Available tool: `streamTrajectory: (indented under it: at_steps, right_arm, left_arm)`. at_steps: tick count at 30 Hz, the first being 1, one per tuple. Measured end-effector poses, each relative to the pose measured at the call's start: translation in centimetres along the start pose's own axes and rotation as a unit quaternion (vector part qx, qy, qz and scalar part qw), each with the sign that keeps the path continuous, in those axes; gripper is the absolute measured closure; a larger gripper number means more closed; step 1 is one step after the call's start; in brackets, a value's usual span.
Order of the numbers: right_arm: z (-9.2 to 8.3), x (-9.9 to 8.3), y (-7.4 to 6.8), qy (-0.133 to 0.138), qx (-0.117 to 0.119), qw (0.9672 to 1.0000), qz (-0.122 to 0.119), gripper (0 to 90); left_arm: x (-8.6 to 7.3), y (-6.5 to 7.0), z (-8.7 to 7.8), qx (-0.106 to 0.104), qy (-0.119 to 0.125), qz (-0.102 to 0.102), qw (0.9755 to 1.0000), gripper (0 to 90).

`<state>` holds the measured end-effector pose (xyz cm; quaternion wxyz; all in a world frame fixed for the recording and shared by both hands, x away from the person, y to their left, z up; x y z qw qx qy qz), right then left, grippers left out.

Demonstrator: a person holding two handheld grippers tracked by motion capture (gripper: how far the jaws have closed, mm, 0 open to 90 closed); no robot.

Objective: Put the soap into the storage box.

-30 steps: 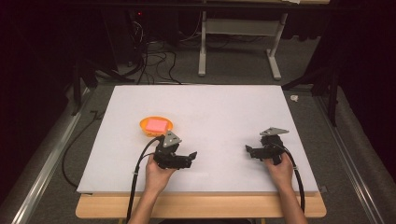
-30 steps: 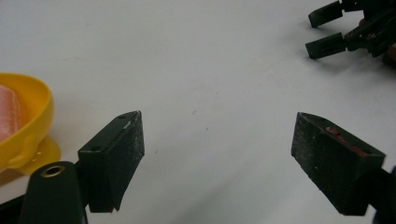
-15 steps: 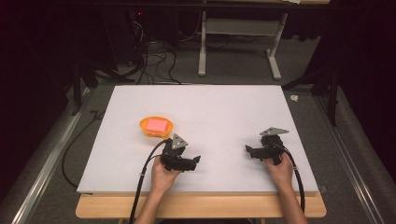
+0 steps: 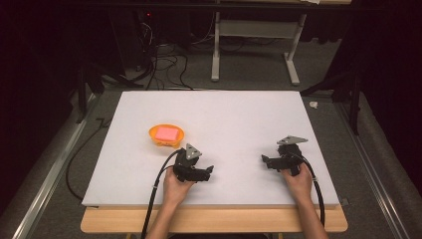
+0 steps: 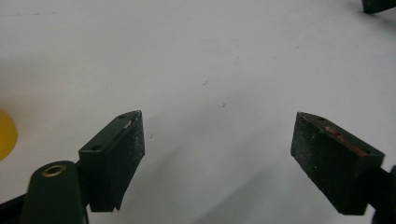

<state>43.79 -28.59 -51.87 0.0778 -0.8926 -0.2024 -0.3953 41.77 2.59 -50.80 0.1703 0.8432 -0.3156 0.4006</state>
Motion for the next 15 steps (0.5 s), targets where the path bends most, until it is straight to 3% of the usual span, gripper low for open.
streamTrajectory:
  at_steps: [1, 4, 7, 15]
  right_arm:
    - [0.00, 0.00, 0.00, 0.000, 0.000, 1.0000, 0.000, 14.9]
    - [0.00, 0.00, 0.00, 0.000, 0.000, 1.0000, 0.000, 14.9]
    - [0.00, -0.01, -0.01, 0.000, 0.000, 1.0000, 0.001, 14.9]
    - [0.00, 0.00, 0.00, 0.000, 0.000, 1.0000, 0.000, 14.9]
  left_arm:
    - [-0.12, -0.07, 0.23, 0.011, -0.005, 0.007, 0.9999, 17.7]
    - [-0.56, -0.03, 0.89, 0.019, -0.020, 0.017, 0.9995, 17.4]
    - [-0.74, -0.29, 1.06, 0.005, -0.012, -0.002, 0.9999, 16.8]
    - [-0.77, -0.24, 1.10, 0.010, -0.011, 0.003, 0.9999, 16.7]
Point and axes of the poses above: each handheld gripper's, and its own axes: z roughly forward along the jaws, x roughly out of its top, y roughly to its right, the point moved 5 cm from there along z, roughly forward along the jaws, and after that the axes turned 3 degrees about y, right-handed, at the moved point
